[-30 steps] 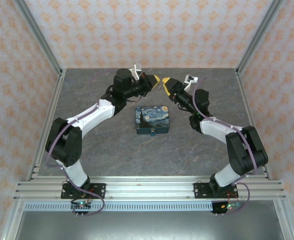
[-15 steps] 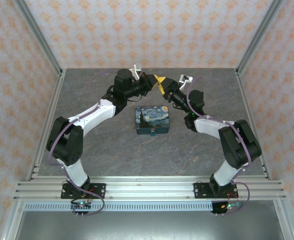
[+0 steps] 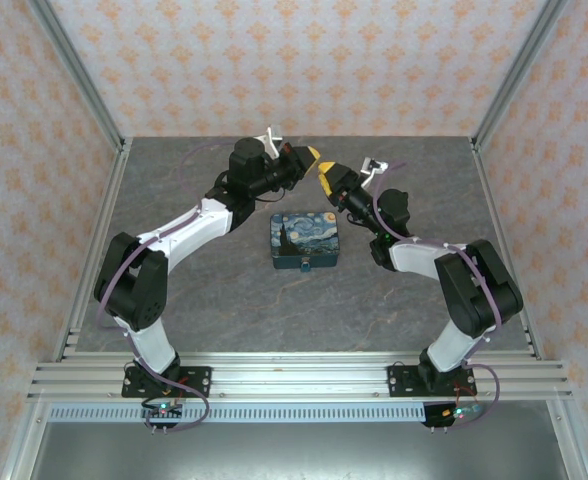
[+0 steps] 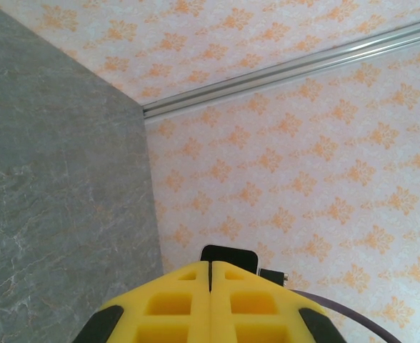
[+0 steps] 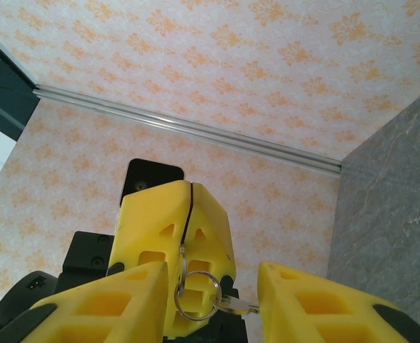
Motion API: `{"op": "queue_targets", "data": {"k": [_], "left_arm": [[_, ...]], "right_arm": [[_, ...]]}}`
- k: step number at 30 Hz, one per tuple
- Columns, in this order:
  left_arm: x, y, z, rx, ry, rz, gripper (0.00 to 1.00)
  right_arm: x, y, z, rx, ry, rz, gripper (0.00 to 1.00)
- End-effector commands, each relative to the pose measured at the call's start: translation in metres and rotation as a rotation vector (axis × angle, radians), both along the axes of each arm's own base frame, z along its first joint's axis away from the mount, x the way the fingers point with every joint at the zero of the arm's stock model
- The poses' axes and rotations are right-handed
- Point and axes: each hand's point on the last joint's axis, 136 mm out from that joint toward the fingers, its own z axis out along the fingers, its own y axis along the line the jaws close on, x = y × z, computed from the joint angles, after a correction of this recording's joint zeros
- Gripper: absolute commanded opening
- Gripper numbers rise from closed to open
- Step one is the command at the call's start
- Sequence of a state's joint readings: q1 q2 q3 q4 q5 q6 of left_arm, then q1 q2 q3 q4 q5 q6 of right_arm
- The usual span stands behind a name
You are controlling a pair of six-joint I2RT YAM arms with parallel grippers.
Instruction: Unlock the padlock with the key
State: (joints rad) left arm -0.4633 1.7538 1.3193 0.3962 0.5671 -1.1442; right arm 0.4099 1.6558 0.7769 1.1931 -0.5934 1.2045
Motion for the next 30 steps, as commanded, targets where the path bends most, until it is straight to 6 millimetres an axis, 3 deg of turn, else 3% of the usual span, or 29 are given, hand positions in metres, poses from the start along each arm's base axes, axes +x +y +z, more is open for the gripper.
{"op": "queue_targets", "data": {"k": [1,18,30], "left_arm": [[0.004,0.0,0.016,-0.023,-0.061,0.014,0.0],[0.001,-0.002,0.007,-0.016,-0.045,0.009,0.0],[0.001,-0.003,0.008,-0.018,-0.048,0.01,0.0]], "right_arm": [[-0.005,0.001,0.016,0.026,-0.056,0.005,0.37],[0.002,0.01,0.03,0.025,-0.08,0.027,0.36],[0.001,0.009,0.022,0.018,-0.06,0.029,0.17]]}}
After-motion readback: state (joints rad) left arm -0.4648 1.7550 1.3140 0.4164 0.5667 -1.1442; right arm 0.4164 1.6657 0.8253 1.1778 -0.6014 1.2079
